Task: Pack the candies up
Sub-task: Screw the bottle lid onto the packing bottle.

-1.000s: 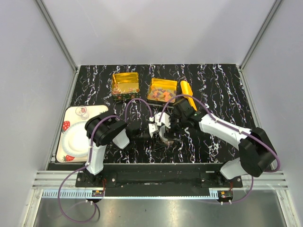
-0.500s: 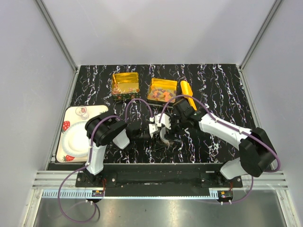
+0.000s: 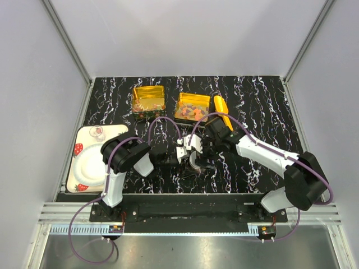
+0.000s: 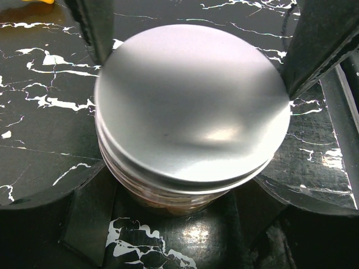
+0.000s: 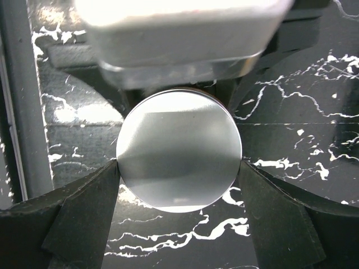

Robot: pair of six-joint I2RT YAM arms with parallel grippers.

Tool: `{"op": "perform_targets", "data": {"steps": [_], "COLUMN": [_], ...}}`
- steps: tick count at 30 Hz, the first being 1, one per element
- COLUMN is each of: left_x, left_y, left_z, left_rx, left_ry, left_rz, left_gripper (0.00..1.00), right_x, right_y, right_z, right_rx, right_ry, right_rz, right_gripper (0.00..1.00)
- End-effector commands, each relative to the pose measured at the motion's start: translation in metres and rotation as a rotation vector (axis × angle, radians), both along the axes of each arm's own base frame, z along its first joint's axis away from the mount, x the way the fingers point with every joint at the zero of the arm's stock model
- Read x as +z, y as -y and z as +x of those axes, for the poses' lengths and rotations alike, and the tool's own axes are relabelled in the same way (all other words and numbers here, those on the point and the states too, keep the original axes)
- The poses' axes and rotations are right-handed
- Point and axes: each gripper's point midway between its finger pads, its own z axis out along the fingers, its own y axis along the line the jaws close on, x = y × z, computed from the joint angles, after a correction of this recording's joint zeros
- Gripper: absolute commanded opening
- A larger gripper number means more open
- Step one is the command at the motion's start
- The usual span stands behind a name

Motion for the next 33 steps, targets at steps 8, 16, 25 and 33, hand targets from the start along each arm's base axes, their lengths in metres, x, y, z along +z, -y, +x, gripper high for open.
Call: {"op": "perform_targets", "data": {"steps": [8,16,25,33], "left_x": [0.065,0.065,0.064,0.066], "left_y": [0.014,0.014,0.014,0.014], "left_z": [0.013,0.014,0.014,0.014], "left_rx": [-0.011,-0.008,-0.008,-0.007], "left_ry": [0.240,0.240,0.241,0.245], "left_rz": [-0.225,-0.226,-0.224,-0.225], "left_gripper": [0.64,0.64,0.64,0.64], "right_x": [0.000,0.007,-0.011,-0.012], "right_y": [-0.007,0.000,-0.004,-0.004], "right_z": [0.002,-0.008,0.007,0.011], "right_rx": [-0.001,0.029,-0.028,-0.043], "right_ry": [0.016,0.001,0.018,0.025], "right_rz": [0.009,0.000,-0.019,-0.021], "right_gripper": [0.89,0.90,0.91,0.91]}}
